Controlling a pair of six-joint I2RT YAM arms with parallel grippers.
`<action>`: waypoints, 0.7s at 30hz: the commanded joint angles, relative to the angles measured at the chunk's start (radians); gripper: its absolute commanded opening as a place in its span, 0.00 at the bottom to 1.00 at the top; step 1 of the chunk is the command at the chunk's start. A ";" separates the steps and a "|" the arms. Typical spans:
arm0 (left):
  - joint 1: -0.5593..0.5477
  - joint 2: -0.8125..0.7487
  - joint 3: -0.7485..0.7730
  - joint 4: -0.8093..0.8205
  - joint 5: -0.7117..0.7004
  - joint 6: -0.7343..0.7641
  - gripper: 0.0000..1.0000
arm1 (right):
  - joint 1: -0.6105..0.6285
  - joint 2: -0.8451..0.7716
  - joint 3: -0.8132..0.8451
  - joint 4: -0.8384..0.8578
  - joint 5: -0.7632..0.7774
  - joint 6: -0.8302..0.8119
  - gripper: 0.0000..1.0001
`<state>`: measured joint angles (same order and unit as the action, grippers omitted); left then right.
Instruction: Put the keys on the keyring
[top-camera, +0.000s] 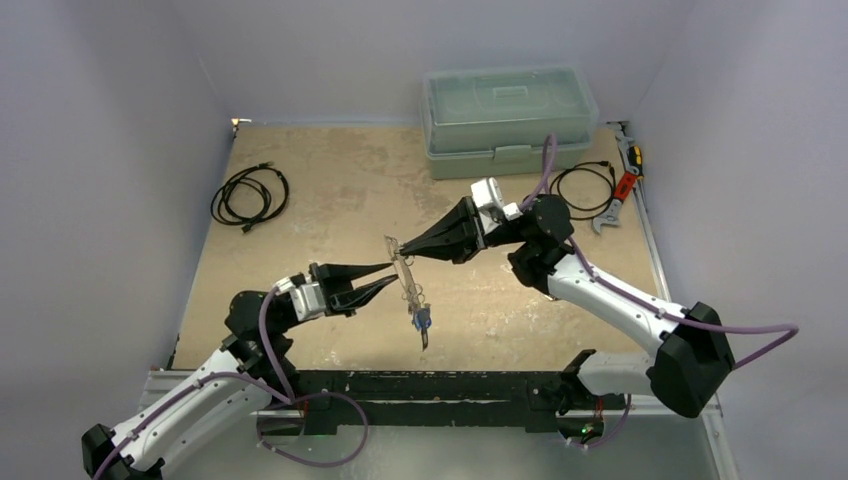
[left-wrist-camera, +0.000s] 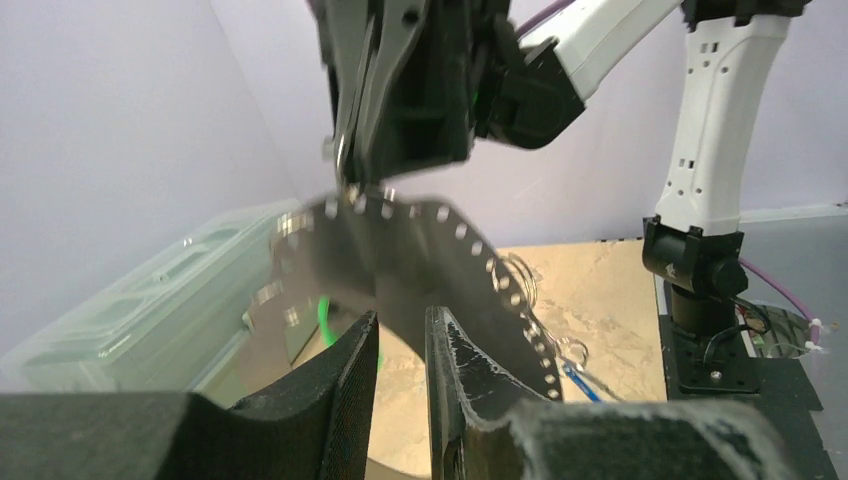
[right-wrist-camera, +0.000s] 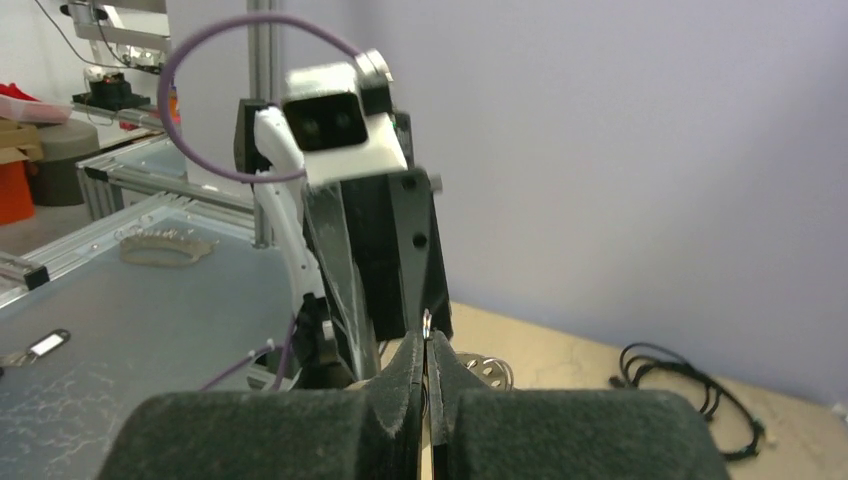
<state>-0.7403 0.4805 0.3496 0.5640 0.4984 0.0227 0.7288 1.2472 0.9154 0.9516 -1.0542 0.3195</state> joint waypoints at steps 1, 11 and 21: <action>-0.003 -0.018 0.008 0.099 0.063 -0.014 0.23 | 0.012 0.003 0.000 -0.014 0.011 -0.040 0.00; -0.003 0.006 0.003 0.139 0.091 -0.052 0.22 | 0.033 -0.004 -0.016 -0.045 -0.016 -0.051 0.00; -0.003 0.013 0.013 0.099 0.033 -0.028 0.22 | 0.046 -0.013 -0.013 -0.089 -0.041 -0.074 0.00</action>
<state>-0.7403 0.4881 0.3496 0.6563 0.5621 -0.0071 0.7658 1.2739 0.8921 0.8490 -1.0733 0.2642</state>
